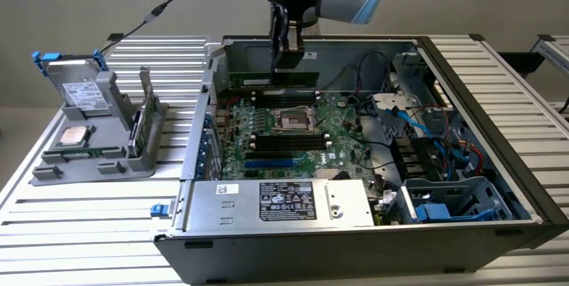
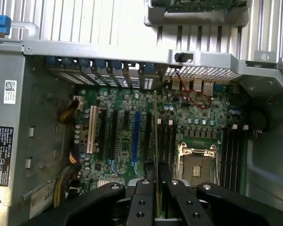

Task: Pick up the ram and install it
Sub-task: 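Pick up the ram and move it above insertion slot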

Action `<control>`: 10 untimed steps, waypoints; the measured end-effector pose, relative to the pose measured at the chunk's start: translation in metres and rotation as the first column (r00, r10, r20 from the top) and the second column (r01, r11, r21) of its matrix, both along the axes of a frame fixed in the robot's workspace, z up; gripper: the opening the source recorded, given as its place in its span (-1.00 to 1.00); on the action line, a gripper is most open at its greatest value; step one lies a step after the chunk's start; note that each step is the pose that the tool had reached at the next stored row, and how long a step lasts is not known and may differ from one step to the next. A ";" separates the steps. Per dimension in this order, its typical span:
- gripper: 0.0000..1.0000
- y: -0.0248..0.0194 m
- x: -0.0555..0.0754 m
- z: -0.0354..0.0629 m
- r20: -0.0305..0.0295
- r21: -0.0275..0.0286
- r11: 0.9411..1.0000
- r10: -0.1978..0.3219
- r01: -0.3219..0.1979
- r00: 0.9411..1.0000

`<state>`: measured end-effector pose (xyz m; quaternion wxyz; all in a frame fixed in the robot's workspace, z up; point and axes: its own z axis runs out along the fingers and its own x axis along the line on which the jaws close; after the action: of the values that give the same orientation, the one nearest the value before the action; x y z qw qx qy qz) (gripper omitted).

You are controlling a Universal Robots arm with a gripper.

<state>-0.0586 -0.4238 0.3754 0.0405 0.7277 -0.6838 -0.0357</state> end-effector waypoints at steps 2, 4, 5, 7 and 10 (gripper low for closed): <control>-0.73 0.0000 0.000 -0.0002 0.003 0.002 1.000 -0.009 0.009 1.000; -0.73 0.0001 0.001 -0.0004 0.007 0.004 1.000 -0.017 0.017 1.000; -0.73 0.0001 0.001 -0.0005 0.009 0.005 1.000 -0.020 0.020 1.000; -0.73 0.0002 0.001 -0.0007 0.014 0.006 1.000 -0.028 0.028 1.000; -0.73 0.0004 0.002 -0.0009 0.020 0.008 0.999 -0.040 0.040 0.999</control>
<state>-0.0571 -0.4234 0.3745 0.0300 0.7143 -0.6984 -0.0318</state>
